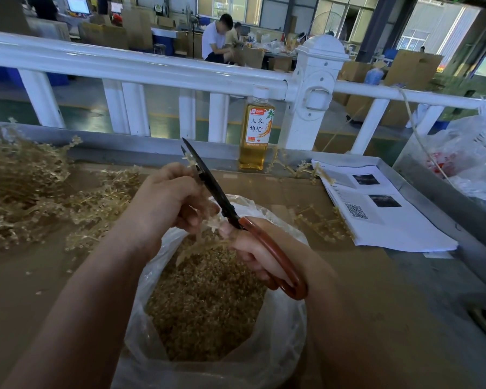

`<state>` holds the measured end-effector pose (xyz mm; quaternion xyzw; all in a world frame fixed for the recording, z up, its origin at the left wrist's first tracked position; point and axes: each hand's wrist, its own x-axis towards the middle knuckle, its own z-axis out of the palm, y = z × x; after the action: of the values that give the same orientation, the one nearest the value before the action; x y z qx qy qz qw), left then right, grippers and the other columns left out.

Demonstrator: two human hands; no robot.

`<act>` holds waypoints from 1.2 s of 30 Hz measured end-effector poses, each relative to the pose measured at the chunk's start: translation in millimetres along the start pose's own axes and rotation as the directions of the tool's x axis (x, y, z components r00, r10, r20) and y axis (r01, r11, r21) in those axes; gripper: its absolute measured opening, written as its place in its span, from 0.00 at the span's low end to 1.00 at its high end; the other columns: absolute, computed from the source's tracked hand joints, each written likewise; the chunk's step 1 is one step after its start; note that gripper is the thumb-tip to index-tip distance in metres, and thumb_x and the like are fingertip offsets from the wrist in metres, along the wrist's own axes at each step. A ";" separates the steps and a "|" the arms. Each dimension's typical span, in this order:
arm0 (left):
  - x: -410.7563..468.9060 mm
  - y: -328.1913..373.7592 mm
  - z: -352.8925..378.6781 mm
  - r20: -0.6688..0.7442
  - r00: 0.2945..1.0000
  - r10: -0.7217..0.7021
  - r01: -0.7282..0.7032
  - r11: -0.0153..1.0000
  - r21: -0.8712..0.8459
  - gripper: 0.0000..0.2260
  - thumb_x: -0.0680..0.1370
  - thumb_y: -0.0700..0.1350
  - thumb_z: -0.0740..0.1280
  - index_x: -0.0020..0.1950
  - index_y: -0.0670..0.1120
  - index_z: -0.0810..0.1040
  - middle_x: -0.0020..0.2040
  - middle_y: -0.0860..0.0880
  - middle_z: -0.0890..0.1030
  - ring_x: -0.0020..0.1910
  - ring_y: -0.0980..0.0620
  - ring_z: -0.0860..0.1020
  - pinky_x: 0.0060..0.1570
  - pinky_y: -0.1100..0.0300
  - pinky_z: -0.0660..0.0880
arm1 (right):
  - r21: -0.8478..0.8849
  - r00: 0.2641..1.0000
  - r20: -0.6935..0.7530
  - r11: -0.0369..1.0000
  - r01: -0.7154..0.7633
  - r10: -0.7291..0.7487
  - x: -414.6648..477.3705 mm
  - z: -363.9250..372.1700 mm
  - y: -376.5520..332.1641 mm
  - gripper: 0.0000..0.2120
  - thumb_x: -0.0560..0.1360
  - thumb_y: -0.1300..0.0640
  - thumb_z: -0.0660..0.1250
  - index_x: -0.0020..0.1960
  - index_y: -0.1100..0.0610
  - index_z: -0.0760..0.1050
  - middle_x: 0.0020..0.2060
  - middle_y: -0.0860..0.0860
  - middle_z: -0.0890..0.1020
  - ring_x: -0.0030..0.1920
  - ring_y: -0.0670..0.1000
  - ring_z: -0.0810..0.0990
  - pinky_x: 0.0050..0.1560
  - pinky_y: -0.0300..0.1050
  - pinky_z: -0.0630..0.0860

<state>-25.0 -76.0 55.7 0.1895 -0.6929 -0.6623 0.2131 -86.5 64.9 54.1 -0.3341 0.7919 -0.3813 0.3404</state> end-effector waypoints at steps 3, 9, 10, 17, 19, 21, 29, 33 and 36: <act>-2.1 0.3 1.5 -0.023 1.000 0.015 -0.015 1.000 -0.003 0.10 0.74 0.34 0.58 0.38 0.45 0.74 0.31 0.42 0.83 0.22 0.52 0.73 0.21 0.63 0.71 | -0.006 0.999 0.026 0.999 0.037 -0.037 -0.8 -1.7 1.3 0.13 0.78 0.42 0.53 0.39 0.48 0.66 0.26 0.49 0.65 0.20 0.41 0.65 0.22 0.29 0.64; -2.5 -0.3 1.3 -0.062 0.997 0.054 -0.055 0.998 -0.011 0.13 0.80 0.43 0.59 0.38 0.45 0.78 0.31 0.46 0.83 0.22 0.52 0.74 0.21 0.63 0.72 | -0.059 0.997 -0.021 0.996 0.067 -0.068 0.6 -0.9 8.7 0.15 0.75 0.37 0.54 0.39 0.48 0.65 0.28 0.45 0.68 0.17 0.39 0.68 0.20 0.28 0.64; -2.1 -0.2 0.4 -0.077 0.996 0.041 -0.043 0.999 -0.033 0.12 0.79 0.42 0.60 0.38 0.44 0.77 0.31 0.46 0.82 0.21 0.53 0.74 0.21 0.64 0.72 | -0.066 0.997 -0.023 0.995 0.075 -0.076 1.4 -0.8 9.4 0.15 0.75 0.37 0.54 0.39 0.47 0.65 0.29 0.44 0.68 0.17 0.37 0.69 0.20 0.27 0.64; -1.4 2.1 -9.3 -0.088 0.996 0.018 -0.028 0.992 -0.119 0.08 0.74 0.32 0.62 0.36 0.41 0.75 0.25 0.47 0.78 0.20 0.51 0.75 0.22 0.64 0.73 | -0.054 0.992 0.000 0.991 0.123 -0.123 -0.3 0.2 10.6 0.14 0.75 0.37 0.55 0.38 0.45 0.65 0.29 0.41 0.68 0.19 0.31 0.69 0.25 0.27 0.64; -1.5 2.9 -9.6 -0.064 0.998 0.004 -0.015 0.984 -0.177 0.07 0.75 0.33 0.62 0.37 0.39 0.75 0.26 0.47 0.79 0.22 0.51 0.76 0.23 0.63 0.74 | -0.039 0.990 -0.005 0.989 0.144 -0.144 0.4 1.4 9.6 0.15 0.75 0.38 0.55 0.35 0.44 0.66 0.26 0.41 0.68 0.19 0.32 0.69 0.25 0.27 0.64; -1.1 3.5 -8.1 -0.047 0.999 -0.005 -0.006 0.974 -0.225 0.07 0.75 0.33 0.62 0.37 0.39 0.75 0.26 0.46 0.80 0.23 0.51 0.77 0.24 0.64 0.75 | -0.036 0.987 -0.004 0.987 0.158 -0.158 1.1 2.4 8.5 0.17 0.76 0.39 0.54 0.31 0.42 0.69 0.21 0.42 0.70 0.19 0.34 0.70 0.27 0.28 0.65; -2.5 4.9 -2.2 -0.013 1.000 -0.027 0.023 0.962 -0.271 0.07 0.74 0.33 0.62 0.37 0.39 0.75 0.27 0.47 0.80 0.23 0.52 0.77 0.24 0.66 0.74 | 0.050 0.989 -0.014 0.987 0.151 -0.150 4.8 6.3 9.7 0.19 0.78 0.41 0.53 0.30 0.44 0.65 0.16 0.44 0.70 0.16 0.40 0.67 0.24 0.34 0.67; -3.0 5.5 1.0 -0.002 1.000 -0.028 0.026 0.961 -0.274 0.07 0.74 0.32 0.62 0.37 0.39 0.75 0.26 0.46 0.80 0.22 0.52 0.77 0.24 0.65 0.74 | 0.090 0.989 -0.031 0.985 0.145 -0.143 6.3 4.6 9.4 0.17 0.79 0.45 0.54 0.32 0.45 0.64 0.15 0.38 0.71 0.18 0.35 0.69 0.26 0.30 0.65; -2.9 6.2 0.5 -0.009 0.999 -0.032 0.029 0.957 -0.288 0.07 0.74 0.32 0.62 0.37 0.39 0.75 0.26 0.47 0.80 0.22 0.52 0.77 0.24 0.65 0.74 | 0.153 0.990 -0.027 0.978 0.139 -0.136 5.6 5.7 10.8 0.16 0.78 0.42 0.55 0.33 0.45 0.64 0.18 0.37 0.71 0.19 0.34 0.69 0.31 0.34 0.61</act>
<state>-22.7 -73.7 61.7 0.1714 -0.5846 -0.7581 0.2327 -87.9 63.5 40.8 -0.3574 0.7379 -0.4668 0.3315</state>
